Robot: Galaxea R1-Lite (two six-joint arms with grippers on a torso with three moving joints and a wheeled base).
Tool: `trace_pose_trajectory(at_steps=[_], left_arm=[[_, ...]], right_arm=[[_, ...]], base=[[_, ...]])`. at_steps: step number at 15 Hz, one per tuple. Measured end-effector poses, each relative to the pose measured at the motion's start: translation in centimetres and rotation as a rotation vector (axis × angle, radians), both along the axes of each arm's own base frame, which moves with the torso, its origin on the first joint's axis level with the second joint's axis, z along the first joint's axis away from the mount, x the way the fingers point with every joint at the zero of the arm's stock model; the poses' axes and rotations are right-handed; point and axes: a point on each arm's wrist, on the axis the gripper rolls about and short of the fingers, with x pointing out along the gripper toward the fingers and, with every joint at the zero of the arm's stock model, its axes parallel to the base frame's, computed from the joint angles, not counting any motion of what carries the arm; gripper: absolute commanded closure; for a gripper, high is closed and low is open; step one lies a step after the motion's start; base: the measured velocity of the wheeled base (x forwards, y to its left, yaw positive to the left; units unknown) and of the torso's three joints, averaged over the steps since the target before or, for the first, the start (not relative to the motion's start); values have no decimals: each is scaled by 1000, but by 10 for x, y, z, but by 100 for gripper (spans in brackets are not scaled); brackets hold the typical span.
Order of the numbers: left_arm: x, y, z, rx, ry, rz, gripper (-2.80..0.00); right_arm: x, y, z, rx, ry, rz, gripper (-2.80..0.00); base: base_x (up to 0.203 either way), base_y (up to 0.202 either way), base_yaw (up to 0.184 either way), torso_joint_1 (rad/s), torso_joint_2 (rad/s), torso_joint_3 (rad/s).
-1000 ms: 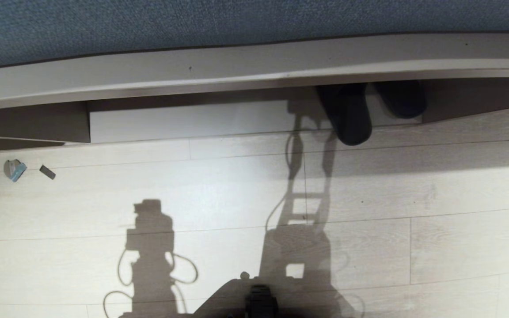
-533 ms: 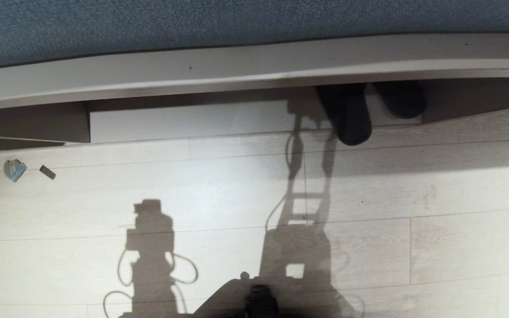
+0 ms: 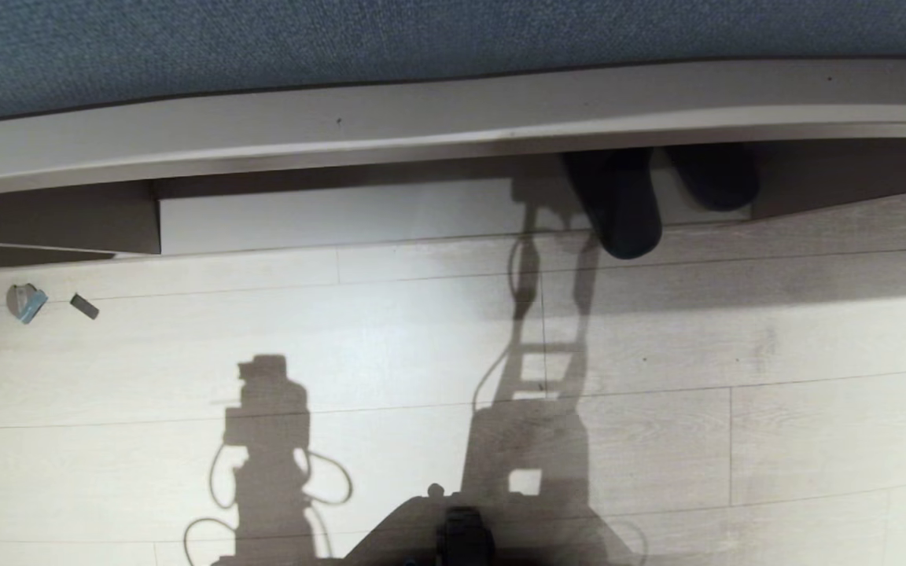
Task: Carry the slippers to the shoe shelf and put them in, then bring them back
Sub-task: Pick up the slippers in the shoe cabinet
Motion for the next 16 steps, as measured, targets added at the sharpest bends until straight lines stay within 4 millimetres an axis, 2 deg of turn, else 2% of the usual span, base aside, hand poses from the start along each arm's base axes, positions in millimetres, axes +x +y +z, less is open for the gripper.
trace_pose_trajectory(at_steps=[1,3,5,7,10,11,16], left_arm=[[0,0,0,0,0,0,0],[0,0,0,0,0,0,0],[0,0,0,0,0,0,0],[0,0,0,0,0,0,0],[0,0,0,0,0,-1,0],[0,0,0,0,0,-1,0],[0,0,0,0,0,-2,0]], right_arm=[[13,0,11,-22,16,10,0],[50,1,29,-53,63,23,0],[91,2,37,-71,94,37,0],[131,4,36,-97,121,62,0],[180,8,22,-122,164,101,0],[193,11,20,-138,135,114,-280],[249,20,15,-253,-43,125,-280]], base=[[0,0,0,0,0,0],[0,0,0,0,0,0],[0,0,0,0,0,0],[0,0,0,0,0,0],[0,0,0,0,0,0],[0,0,0,0,0,0],[0,0,0,0,0,0]])
